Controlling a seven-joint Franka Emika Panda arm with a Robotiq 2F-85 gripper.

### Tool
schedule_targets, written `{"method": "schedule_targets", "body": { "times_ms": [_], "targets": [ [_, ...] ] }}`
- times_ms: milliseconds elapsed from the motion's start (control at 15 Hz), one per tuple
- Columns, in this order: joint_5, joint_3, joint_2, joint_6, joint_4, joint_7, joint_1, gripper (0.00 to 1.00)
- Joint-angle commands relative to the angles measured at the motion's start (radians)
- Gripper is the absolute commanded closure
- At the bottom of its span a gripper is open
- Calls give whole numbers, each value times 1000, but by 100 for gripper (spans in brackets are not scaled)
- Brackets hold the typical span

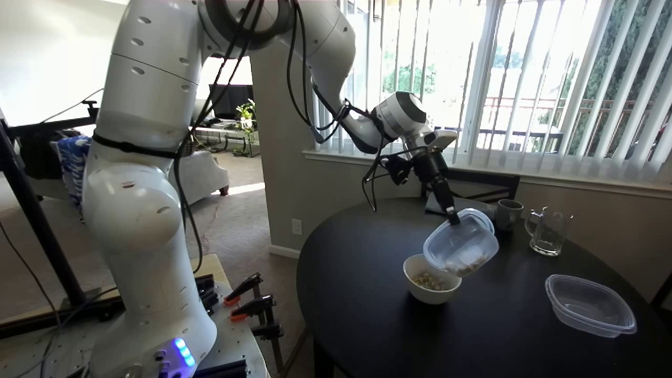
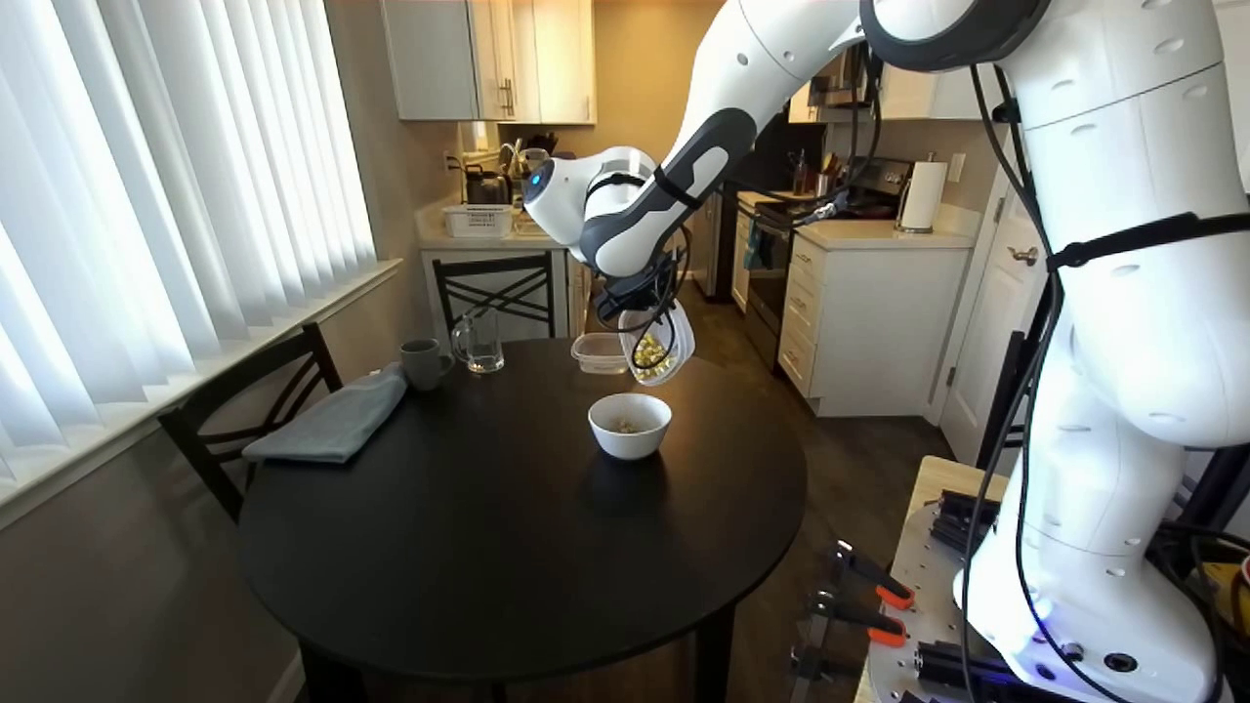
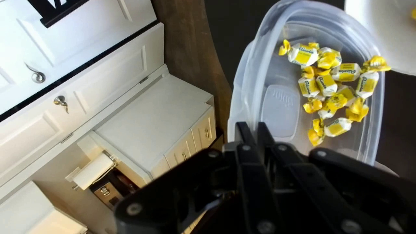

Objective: Pour out the contents from the left bowl to the right bowl

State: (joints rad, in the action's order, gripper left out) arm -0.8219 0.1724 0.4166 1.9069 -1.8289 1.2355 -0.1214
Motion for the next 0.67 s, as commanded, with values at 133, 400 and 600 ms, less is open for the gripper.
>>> {"method": "schedule_targets", "body": {
  "times_ms": [133, 400, 600],
  "targets": [
    [-75, -33, 3, -66, 20, 80, 5, 98],
    [-100, -50, 3, -93, 22, 96, 9, 98],
    [-115, -57, 4, -98, 22, 98, 11, 98]
  ]
}}
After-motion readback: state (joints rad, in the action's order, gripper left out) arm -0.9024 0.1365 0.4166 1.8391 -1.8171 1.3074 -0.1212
